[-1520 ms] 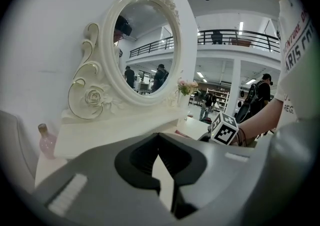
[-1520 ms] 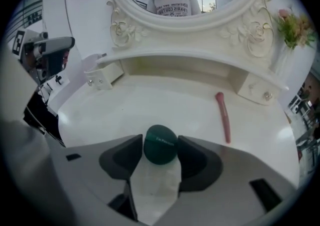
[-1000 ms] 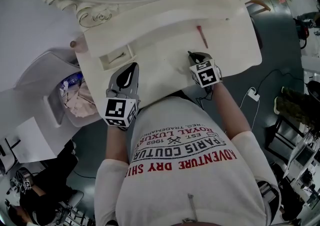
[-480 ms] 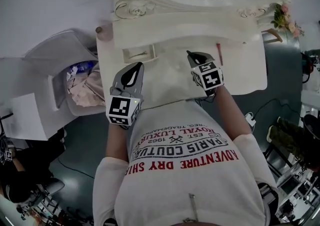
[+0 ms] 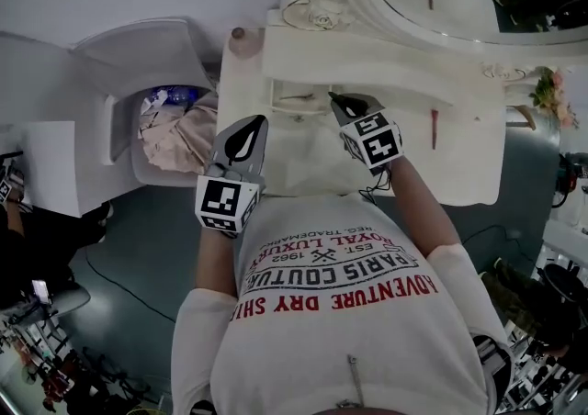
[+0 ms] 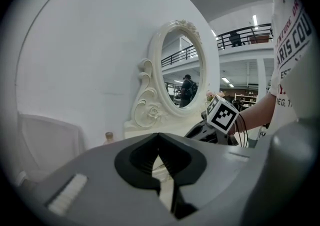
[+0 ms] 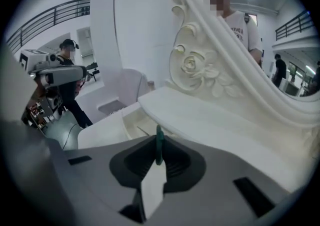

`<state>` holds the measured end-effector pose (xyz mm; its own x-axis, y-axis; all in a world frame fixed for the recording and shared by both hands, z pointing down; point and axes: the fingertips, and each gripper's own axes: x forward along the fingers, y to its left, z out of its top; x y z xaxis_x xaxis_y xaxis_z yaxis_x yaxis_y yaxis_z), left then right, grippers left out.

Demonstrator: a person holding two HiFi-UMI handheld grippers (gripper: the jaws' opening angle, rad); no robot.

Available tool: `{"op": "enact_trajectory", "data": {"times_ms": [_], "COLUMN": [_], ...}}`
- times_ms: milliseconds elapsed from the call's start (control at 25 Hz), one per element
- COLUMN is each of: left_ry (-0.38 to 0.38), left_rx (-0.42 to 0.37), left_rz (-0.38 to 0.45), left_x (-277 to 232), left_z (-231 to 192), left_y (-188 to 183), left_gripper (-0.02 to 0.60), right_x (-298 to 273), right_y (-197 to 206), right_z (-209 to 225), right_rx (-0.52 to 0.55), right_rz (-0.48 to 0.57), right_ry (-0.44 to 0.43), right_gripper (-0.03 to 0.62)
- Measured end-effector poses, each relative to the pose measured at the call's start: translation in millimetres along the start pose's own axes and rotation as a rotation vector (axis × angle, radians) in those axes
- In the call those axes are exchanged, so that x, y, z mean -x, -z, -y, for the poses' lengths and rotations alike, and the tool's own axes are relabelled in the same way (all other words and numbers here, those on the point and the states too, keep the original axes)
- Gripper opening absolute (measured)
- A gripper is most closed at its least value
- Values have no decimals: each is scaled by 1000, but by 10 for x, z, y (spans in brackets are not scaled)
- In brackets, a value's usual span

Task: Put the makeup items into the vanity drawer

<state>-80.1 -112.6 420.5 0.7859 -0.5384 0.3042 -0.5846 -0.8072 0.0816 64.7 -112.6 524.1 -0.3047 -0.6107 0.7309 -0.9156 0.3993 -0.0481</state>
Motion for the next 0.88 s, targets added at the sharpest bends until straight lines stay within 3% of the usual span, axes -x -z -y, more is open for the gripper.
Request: {"op": "enact_trajectory", "data": {"times_ms": [360,480,560,880], "left_ry": [-64,-79,-82,1], "left_rx": [1,15,25,7], "left_rz": [14,23,31,31], "left_x": [388,485,521,408], "left_z": [-354,-471,-531,-608], "left_y": [84,113,119,128], "left_gripper": [11,11,11,11], "right_x": [-444,-539,-574,-518], "right_y": [-233,-268,-289,-302], "right_z": [-447,-574,-614,-544], "right_rx": [74,96,96,37], "right_rz": [-38,-47,-47,-34], "right_ry": [-87,-108,-110,-45], "right_gripper": [46,145,151,156]}}
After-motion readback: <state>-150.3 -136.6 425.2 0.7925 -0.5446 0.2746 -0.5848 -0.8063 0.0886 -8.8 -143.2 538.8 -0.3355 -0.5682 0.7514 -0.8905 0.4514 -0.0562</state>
